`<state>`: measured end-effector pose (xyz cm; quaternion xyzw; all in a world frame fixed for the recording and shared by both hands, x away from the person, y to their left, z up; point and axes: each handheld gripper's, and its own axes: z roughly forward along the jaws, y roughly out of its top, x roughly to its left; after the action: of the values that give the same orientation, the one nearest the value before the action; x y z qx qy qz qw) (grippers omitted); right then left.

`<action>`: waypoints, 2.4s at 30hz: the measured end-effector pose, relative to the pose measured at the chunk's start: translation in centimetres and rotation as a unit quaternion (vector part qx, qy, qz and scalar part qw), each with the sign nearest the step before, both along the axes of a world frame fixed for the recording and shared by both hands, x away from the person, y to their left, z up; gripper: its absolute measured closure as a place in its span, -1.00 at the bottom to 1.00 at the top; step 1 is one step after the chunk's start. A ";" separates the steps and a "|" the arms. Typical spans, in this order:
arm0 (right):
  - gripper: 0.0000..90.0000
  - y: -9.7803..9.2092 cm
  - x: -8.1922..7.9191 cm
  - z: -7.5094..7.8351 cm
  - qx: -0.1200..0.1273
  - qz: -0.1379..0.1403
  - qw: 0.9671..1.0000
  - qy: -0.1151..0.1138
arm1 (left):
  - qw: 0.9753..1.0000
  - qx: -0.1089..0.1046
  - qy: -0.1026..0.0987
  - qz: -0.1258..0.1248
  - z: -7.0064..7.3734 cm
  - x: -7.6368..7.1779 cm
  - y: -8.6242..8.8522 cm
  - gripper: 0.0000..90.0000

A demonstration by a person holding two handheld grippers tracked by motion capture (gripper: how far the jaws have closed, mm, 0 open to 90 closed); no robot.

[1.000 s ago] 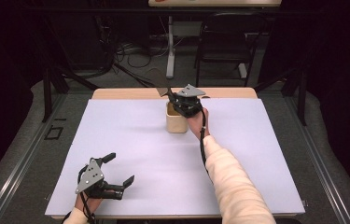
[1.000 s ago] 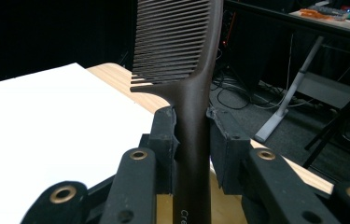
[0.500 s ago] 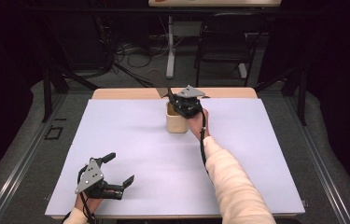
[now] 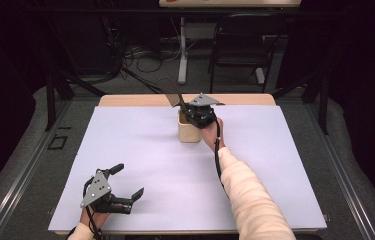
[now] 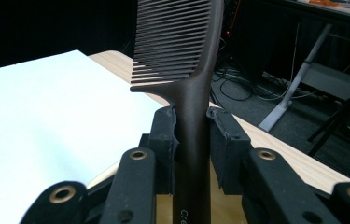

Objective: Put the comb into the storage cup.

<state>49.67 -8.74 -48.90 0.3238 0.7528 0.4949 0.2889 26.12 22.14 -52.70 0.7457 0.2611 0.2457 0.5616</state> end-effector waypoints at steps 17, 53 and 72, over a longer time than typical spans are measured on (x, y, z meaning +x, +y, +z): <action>-0.47 -1.7 -1.6 1.0 -0.007 0.007 0.998 0.067 | 1.000 0.001 0.000 0.000 0.0 0.0 0.0 -1.00; -1.00 -4.3 -5.5 3.8 -0.034 0.061 0.990 0.123 | 1.000 0.000 -0.001 0.004 0.1 0.0 -0.1 -1.00; -1.00 -6.5 -7.5 2.9 -0.042 0.076 0.985 0.151 | 1.000 0.002 -0.001 0.006 0.0 0.0 -0.1 -1.00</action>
<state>42.19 -15.20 -46.01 0.3240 0.8303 0.4291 0.1465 26.10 22.03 -52.67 0.7450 0.2647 0.2502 0.5589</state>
